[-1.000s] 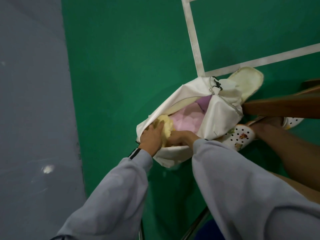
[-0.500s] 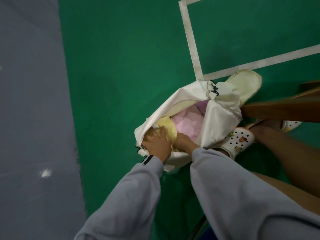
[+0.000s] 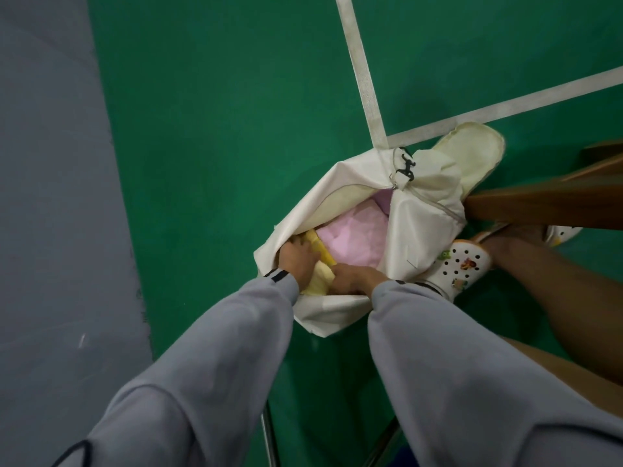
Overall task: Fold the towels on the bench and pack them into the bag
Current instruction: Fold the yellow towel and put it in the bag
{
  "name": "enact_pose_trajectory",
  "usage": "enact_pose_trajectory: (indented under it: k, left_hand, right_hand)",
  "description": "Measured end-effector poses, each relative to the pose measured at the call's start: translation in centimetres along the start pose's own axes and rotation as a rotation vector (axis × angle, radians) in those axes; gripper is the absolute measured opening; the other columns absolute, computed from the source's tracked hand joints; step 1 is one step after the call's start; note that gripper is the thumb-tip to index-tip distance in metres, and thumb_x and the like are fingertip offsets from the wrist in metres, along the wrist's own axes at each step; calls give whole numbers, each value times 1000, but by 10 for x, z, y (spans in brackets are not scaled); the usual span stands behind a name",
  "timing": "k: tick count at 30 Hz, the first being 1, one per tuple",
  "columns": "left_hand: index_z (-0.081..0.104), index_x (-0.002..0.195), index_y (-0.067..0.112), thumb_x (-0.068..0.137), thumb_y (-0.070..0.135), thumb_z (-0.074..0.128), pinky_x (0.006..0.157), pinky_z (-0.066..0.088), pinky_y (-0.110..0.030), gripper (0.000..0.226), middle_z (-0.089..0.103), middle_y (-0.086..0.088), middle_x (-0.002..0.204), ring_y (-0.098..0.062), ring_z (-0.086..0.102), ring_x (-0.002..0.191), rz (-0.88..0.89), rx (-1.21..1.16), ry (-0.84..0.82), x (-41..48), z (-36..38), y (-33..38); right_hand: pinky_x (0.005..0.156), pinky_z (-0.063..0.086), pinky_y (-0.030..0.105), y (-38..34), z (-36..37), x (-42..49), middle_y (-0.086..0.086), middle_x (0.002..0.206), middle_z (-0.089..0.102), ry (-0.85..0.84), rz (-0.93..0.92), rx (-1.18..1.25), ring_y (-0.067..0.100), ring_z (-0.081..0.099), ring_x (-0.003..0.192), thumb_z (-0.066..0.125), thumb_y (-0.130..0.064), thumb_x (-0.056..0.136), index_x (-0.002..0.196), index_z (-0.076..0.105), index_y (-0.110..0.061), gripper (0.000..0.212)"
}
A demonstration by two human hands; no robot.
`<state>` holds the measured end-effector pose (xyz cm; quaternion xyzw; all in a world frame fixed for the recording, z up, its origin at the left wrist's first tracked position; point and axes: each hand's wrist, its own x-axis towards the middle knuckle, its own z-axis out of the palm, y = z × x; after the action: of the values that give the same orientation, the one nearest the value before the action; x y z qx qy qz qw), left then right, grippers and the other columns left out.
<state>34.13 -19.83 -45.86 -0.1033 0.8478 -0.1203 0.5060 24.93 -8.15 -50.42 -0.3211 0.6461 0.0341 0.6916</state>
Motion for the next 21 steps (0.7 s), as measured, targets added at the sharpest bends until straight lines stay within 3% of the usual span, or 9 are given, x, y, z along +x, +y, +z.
enact_pose_trajectory:
  k: [3, 5, 9, 11, 13, 16, 19, 21]
  left_hand:
    - [56, 135, 20, 98, 21, 57, 105, 45, -53, 37, 51, -13, 136, -35, 54, 121, -138, -3, 95, 7, -8, 0]
    - [54, 136, 16, 98, 20, 55, 106, 44, -54, 38, 50, -15, 136, -36, 54, 121, -164, -12, 116, 12, -12, -3]
    - [53, 130, 15, 94, 17, 59, 97, 51, -54, 37, 57, -14, 125, -33, 64, 103, -154, -121, 132, 27, -16, 2]
    - [46, 130, 15, 90, 14, 62, 94, 52, -55, 43, 56, -13, 121, -34, 64, 100, -178, -187, 169, 33, -7, 4]
    - [46, 127, 14, 88, 8, 57, 90, 52, -53, 41, 53, -12, 114, -34, 60, 98, -153, -222, 285, 28, -1, 4]
    - [44, 112, 10, 90, 6, 41, 87, 48, -48, 22, 50, -13, 101, -34, 54, 90, 65, -206, 456, 12, 5, 4]
    - [51, 107, 14, 95, 31, 45, 61, 43, -37, 21, 61, -7, 87, -29, 58, 71, 228, -377, 345, -7, 5, 8]
    - [60, 91, 15, 96, 38, 45, 63, 48, -36, 28, 66, -5, 85, -26, 60, 72, 310, -298, 152, -9, 8, 10]
  right_hand:
    - [99, 48, 45, 9, 4, 10, -3, 134, 60, 31, 36, 116, 26, 59, 111, 73, -60, 63, 139, 48, -33, 84]
    - [92, 47, 38, 12, 4, 7, 0, 125, 63, 35, 115, 77, 25, 59, 104, 72, -54, 75, 134, 52, -24, 70]
    - [94, 45, 37, 19, 29, 9, 9, 140, 59, 126, 99, 51, 30, 58, 121, 62, -44, 92, 152, 38, -17, 70]
    - [94, 47, 37, 20, 39, 10, 13, 133, 63, 258, 85, 80, 32, 60, 116, 62, -43, 94, 140, 52, -13, 56]
    - [95, 47, 37, 20, 36, 11, 12, 130, 65, 293, 48, 146, 33, 61, 115, 64, -42, 94, 134, 59, -12, 50]
    - [99, 47, 41, 18, 22, 6, 9, 125, 68, 289, -7, 238, 33, 62, 112, 65, -39, 93, 131, 62, -17, 44]
    - [87, 49, 36, 15, 20, 4, 7, 114, 71, 326, 49, 195, 30, 65, 101, 65, -45, 93, 118, 66, -17, 38]
    - [78, 42, 31, 12, 20, 2, 8, 113, 69, 365, 95, 72, 30, 65, 104, 66, -47, 93, 114, 65, -12, 41]
